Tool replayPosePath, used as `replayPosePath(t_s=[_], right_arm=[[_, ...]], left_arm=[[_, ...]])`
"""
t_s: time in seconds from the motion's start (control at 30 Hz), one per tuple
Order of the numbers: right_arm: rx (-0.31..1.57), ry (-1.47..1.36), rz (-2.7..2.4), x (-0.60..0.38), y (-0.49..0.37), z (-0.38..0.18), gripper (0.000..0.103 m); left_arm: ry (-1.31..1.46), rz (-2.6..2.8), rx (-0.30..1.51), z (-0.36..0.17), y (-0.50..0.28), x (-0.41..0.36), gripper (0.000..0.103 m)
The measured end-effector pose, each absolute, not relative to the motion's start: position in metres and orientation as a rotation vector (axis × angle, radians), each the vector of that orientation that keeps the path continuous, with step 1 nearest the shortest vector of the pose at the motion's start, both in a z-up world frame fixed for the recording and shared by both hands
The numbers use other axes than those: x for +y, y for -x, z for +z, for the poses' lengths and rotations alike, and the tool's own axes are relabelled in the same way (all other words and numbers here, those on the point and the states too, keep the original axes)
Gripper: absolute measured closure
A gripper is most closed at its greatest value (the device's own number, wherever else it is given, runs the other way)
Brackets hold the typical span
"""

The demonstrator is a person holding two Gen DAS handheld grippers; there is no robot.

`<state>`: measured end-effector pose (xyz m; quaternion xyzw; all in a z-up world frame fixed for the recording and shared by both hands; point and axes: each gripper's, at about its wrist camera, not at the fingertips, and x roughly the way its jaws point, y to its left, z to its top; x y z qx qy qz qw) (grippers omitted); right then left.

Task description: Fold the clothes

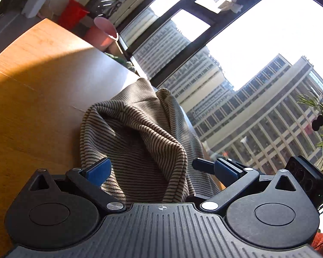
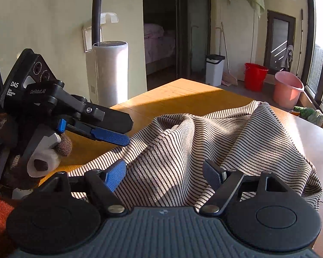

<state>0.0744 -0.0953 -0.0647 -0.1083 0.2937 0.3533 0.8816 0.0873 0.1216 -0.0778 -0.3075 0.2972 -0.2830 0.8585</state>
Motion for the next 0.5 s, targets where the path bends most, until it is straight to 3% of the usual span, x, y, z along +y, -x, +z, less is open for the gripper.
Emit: replayPosePath(t_s=[0.03, 0.07, 0.13, 0.3, 0.5], right_arm=[[0.639, 0.261, 0.747, -0.084, -0.080, -0.072, 0.074], [0.645, 0.281, 0.747, -0.078, -0.087, -0.070, 0.086], [0.651, 0.319, 0.743, -0.066, -0.102, -0.066, 0.088], [0.483, 0.380, 0.668, -0.043, -0.149, 0.005, 0.091], [0.425, 0.367, 0.719, 0.024, -0.212, 0.042, 0.091]], left_arm=[[0.629, -0.587, 0.595, -0.074, -0.083, 0.124, 0.000], [0.611, -0.579, 0.565, -0.070, -0.080, 0.125, 0.000], [0.530, -0.595, 0.509, -0.059, -0.071, 0.125, 0.000], [0.372, -0.740, 0.478, -0.048, -0.071, 0.104, 0.000], [0.342, -0.747, 0.638, -0.073, -0.107, 0.066, 0.000]])
